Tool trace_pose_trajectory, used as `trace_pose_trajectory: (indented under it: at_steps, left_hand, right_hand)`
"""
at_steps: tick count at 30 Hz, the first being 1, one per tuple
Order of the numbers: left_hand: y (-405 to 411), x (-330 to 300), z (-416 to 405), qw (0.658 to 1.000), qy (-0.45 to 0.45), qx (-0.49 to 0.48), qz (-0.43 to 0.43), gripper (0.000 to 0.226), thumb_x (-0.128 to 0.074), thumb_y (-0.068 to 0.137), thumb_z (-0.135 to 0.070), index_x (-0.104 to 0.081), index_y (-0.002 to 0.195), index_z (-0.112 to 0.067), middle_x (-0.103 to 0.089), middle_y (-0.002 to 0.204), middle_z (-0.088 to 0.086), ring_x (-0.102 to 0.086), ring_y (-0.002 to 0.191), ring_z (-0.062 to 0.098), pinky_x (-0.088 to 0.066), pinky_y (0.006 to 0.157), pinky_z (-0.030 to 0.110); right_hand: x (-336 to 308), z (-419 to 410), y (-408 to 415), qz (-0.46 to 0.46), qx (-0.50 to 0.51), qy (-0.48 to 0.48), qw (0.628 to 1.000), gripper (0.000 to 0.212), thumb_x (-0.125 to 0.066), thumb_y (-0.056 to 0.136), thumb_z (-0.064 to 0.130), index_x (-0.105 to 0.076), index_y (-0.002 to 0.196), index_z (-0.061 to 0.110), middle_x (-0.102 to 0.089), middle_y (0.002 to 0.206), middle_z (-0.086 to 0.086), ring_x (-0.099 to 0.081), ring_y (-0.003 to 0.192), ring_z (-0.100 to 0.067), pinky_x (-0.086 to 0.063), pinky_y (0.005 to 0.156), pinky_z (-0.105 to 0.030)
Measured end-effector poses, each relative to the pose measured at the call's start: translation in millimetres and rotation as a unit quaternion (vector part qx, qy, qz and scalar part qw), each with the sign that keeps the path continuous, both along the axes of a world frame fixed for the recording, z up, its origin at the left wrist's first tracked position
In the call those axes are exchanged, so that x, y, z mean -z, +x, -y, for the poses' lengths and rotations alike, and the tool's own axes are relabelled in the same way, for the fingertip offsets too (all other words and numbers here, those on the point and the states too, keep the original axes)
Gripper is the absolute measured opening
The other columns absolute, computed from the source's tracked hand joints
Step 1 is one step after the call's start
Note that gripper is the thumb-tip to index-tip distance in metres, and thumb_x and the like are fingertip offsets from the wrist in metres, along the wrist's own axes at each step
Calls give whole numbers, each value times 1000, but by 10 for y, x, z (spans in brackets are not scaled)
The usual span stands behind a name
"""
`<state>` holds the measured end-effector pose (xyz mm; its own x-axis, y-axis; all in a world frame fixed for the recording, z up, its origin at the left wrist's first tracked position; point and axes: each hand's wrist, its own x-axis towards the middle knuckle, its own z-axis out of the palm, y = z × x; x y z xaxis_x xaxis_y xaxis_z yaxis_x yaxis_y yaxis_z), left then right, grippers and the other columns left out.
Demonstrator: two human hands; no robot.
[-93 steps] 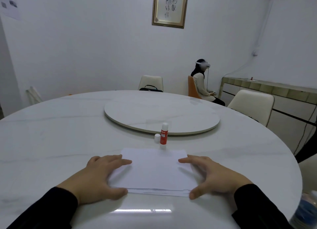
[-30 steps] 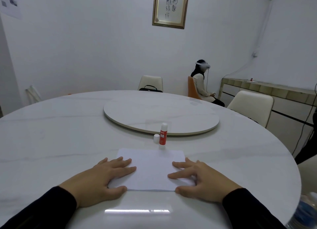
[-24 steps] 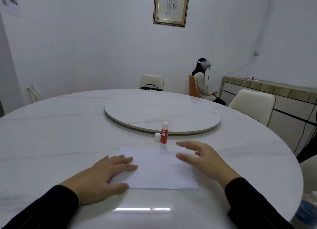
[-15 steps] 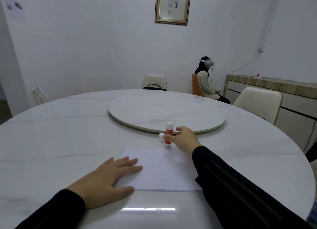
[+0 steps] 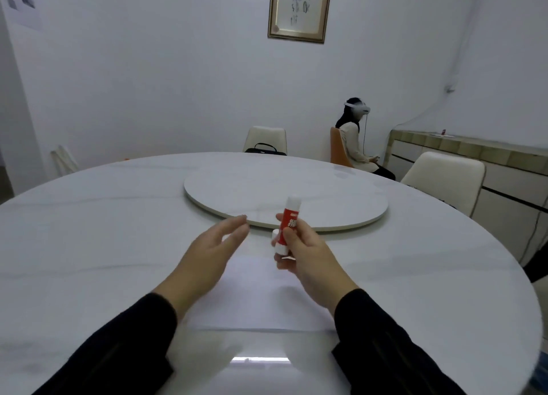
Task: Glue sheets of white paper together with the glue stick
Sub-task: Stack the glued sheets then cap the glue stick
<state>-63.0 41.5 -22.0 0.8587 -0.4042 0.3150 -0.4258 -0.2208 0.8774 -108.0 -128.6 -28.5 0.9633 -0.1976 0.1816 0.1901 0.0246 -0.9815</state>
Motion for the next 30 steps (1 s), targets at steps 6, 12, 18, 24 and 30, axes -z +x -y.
trace_pose_trajectory:
  at_steps: [6, 12, 18, 24, 30]
  left_hand:
    - [0, 74, 438, 965, -154, 123, -173, 47, -54, 77, -48, -71, 102, -12, -72, 100, 8, -64, 96, 24, -48, 93, 43]
    - [53, 74, 430, 930, -281, 150, -183, 38, -55, 76, -37, -65, 98, -8, -74, 86, 5, -68, 84, 17, -52, 76, 32]
    - [61, 112, 457, 922, -311, 140, -181, 37, -57, 75, -34, -66, 97, -5, -72, 81, 5, -67, 82, 17, -53, 80, 28]
    - [109, 135, 405, 913, -326, 161, -185, 33, -54, 77, -33, -66, 96, -9, -74, 84, 3, -68, 80, 13, -55, 68, 26]
    - [84, 157, 441, 911, -321, 185, -181, 33, -52, 78, -33, -66, 96, -8, -74, 83, 3, -68, 84, 15, -54, 78, 28]
  right_hand:
    - [124, -53, -125, -46, -26, 62, 997, 35, -51, 95, 33, -69, 86, 4, -59, 81, -22, -47, 59, -15, -42, 60, -24]
    - [78, -40, -193, -70, -90, 255, 960, 21, -47, 95, -1, -65, 98, -10, -71, 85, -19, -64, 64, -15, -57, 62, -19]
    - [135, -92, -163, -42, 27, 87, 995, 22, -78, 72, 6, -74, 94, 5, -71, 77, -2, -54, 61, -10, -45, 65, -22]
    - [107, -130, -188, -68, -44, 151, 985, 14, -61, 90, 14, -72, 91, 5, -74, 80, -6, -63, 67, -12, -49, 66, -23]
    - [125, -147, -172, -50, 44, 16, 998, 24, -78, 76, 18, -69, 98, 12, -61, 74, 3, -53, 66, -9, -39, 63, -20]
